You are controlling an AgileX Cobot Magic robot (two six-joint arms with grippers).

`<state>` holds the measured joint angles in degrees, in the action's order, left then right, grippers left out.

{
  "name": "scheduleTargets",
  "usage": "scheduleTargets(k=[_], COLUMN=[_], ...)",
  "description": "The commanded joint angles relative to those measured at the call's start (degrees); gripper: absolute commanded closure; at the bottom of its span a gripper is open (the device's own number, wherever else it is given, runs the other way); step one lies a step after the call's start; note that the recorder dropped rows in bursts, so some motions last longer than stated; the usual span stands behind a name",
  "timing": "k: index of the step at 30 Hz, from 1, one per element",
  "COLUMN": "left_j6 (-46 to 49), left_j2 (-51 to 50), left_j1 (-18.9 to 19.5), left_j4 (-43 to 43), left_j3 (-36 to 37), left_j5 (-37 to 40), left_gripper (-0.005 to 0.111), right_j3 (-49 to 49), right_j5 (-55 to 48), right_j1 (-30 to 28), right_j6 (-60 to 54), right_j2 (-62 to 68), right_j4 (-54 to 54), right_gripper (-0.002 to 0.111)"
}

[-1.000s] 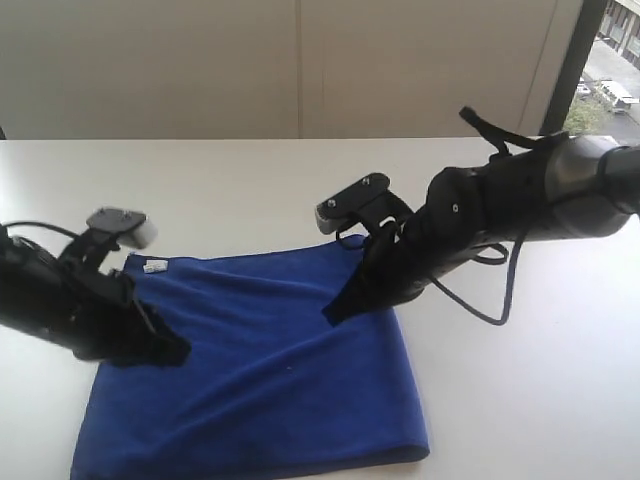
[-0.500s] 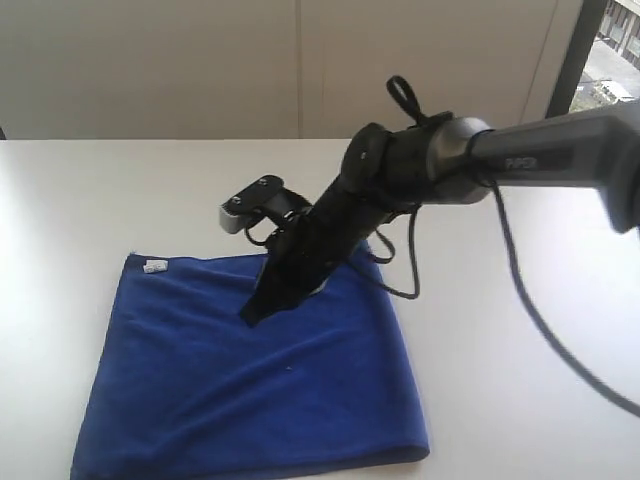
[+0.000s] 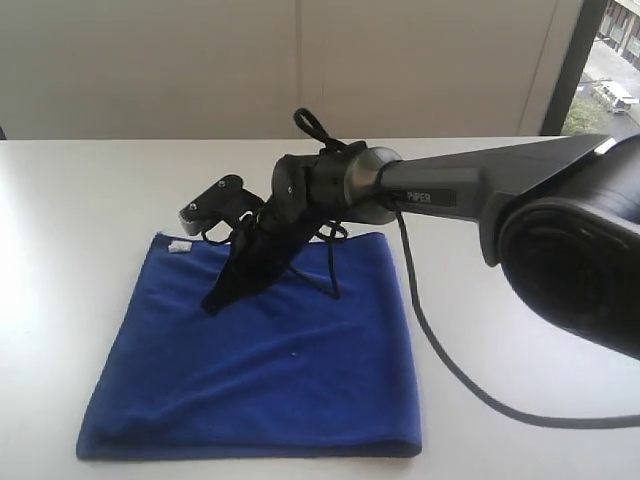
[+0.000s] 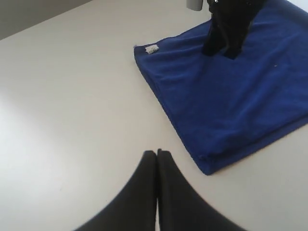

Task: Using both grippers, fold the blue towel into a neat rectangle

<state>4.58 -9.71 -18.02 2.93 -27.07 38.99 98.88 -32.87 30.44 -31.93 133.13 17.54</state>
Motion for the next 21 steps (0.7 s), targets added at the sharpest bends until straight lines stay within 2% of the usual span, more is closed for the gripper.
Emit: scheduleTargets(k=[1,4,7,9,13,21], left_j6=[-0.7,-1.2,-1.2,-1.2,-1.2,-1.4], left_j2=[1.0,1.0,1.0,1.0,1.0,1.0], left_j1=[-0.1,-0.1,-0.1,-0.1,-0.1,-0.1], left_j4=[0.3,0.3,0.3,0.3,0.3,0.3], left_j3=[0.4,0.7,0.7,0.7,0.7,0.9], left_j5=[-0.7,-1.2,-1.2,-1.3,-1.3,-1.4], left_gripper=[0.107,0.107,0.107,0.107,0.107,0.107], right_j3=[-0.1,-0.1,-0.1,-0.1,-0.1,-0.1], right_j5=[-0.6,-6.3,-13.3,-19.6,-24.7,-17.4], right_j1=[-1.9,-6.1,-9.2,-12.5,-15.6,-13.8], right_j6=[19.8,36.6,42.5,43.3,41.0,36.4], right_j2=[2.1,2.2,2.3,2.3,2.2,-7.2], right_j4=[-19.4,-33.8,-39.6,-40.1,-40.2,-39.6], right_gripper=[0.108,0.108,0.108,0.108,0.108,0.108])
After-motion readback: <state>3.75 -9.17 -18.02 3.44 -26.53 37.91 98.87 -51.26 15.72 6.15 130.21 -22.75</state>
